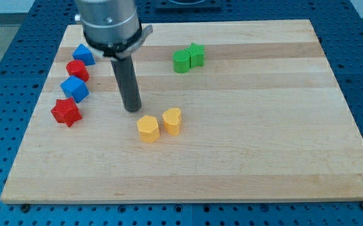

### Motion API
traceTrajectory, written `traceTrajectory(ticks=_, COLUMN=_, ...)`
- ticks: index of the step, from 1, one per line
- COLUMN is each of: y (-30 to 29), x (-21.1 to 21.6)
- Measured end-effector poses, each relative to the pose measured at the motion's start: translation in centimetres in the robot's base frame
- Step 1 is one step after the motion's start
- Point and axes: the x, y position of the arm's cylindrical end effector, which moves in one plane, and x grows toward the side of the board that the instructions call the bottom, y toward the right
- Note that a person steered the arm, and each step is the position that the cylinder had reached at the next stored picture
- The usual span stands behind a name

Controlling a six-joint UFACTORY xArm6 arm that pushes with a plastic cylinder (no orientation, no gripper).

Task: Slightly move the yellow blocks

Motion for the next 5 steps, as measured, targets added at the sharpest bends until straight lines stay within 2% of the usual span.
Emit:
traceTrajectory(ticks=2, y=-1.0, x=6.2)
traceTrajectory(ticks=5, y=1.3, x=6.6)
